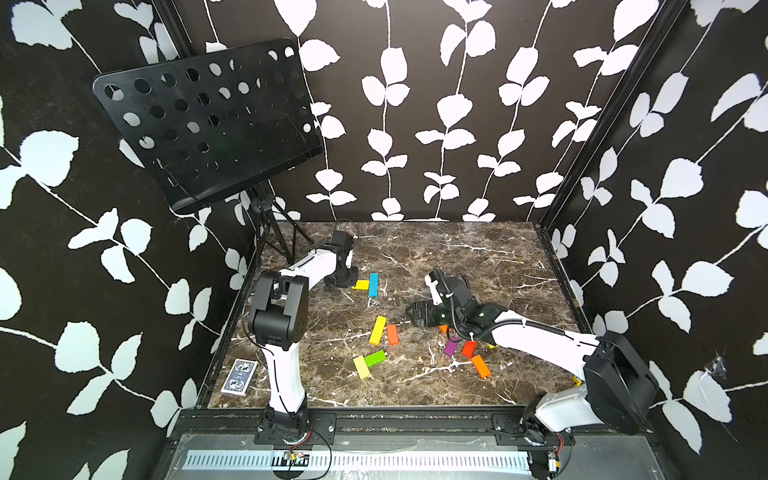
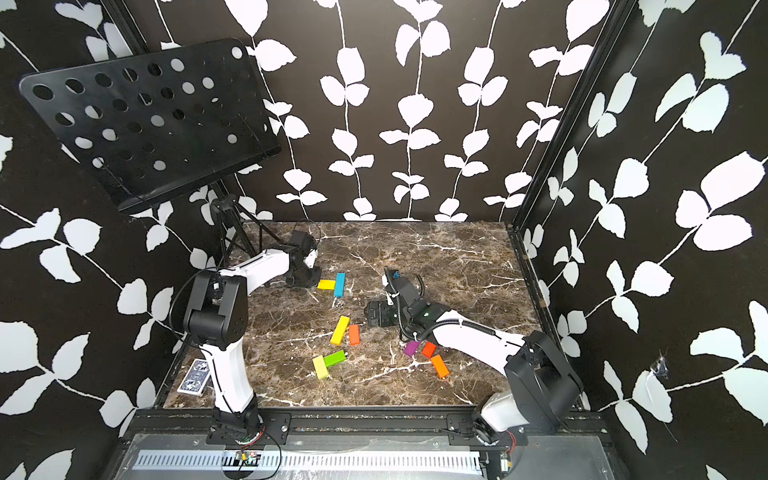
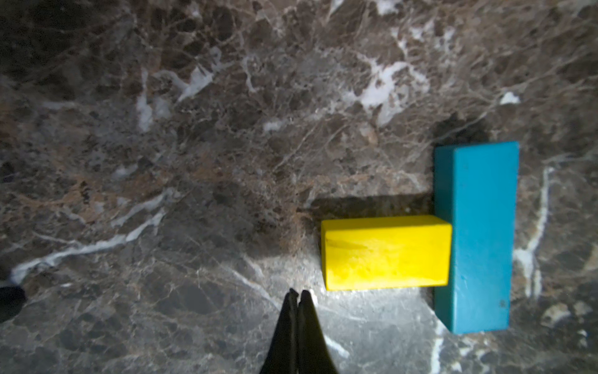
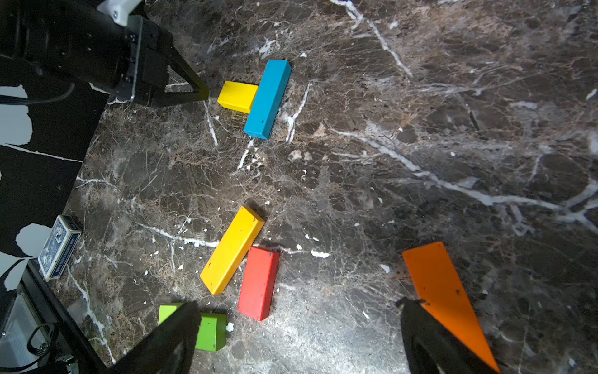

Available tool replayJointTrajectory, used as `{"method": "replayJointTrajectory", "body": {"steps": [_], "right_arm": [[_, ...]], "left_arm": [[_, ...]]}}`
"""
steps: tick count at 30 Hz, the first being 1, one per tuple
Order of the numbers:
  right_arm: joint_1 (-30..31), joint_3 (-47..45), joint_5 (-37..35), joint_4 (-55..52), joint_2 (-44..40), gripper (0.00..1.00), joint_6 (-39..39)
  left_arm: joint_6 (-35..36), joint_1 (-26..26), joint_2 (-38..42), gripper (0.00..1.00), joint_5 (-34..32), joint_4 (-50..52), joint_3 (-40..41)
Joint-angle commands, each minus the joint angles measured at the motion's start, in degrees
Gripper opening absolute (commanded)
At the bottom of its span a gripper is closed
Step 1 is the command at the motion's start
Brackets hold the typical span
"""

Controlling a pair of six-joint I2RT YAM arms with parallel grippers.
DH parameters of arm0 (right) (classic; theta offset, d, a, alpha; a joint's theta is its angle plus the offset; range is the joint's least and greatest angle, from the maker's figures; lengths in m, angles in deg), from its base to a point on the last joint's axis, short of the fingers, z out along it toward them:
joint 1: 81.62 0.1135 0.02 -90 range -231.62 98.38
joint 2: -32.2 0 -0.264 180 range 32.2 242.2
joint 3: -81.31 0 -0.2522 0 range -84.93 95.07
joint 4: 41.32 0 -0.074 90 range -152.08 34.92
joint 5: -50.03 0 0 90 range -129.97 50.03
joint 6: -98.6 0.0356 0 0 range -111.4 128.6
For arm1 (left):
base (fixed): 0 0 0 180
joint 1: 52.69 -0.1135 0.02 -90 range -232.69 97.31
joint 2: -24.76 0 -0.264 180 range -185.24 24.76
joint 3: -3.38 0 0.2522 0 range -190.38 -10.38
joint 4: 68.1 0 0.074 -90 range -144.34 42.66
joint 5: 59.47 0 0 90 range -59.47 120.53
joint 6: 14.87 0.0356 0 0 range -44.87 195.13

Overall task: Assemble the letter t with building blocks
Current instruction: Assemble the building block at the center of the board.

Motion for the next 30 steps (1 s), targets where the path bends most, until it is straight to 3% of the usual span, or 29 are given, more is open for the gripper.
{"method": "replayJointTrajectory", "body": {"steps": [1, 30], "right_arm": [[-0.3, -1.15, -1.18, 0.9, -1.48, 0.95, 0.41], [-0.3, -2.08, -0.98, 1.99, -1.24, 0.95, 0.87]], "left_arm": [[-0.05, -0.33, -0.21, 0.0, -0.24, -0.37, -1.5], [0.47, -0.33, -2.59, 0.01, 1.96, -0.4, -2.51]]}}
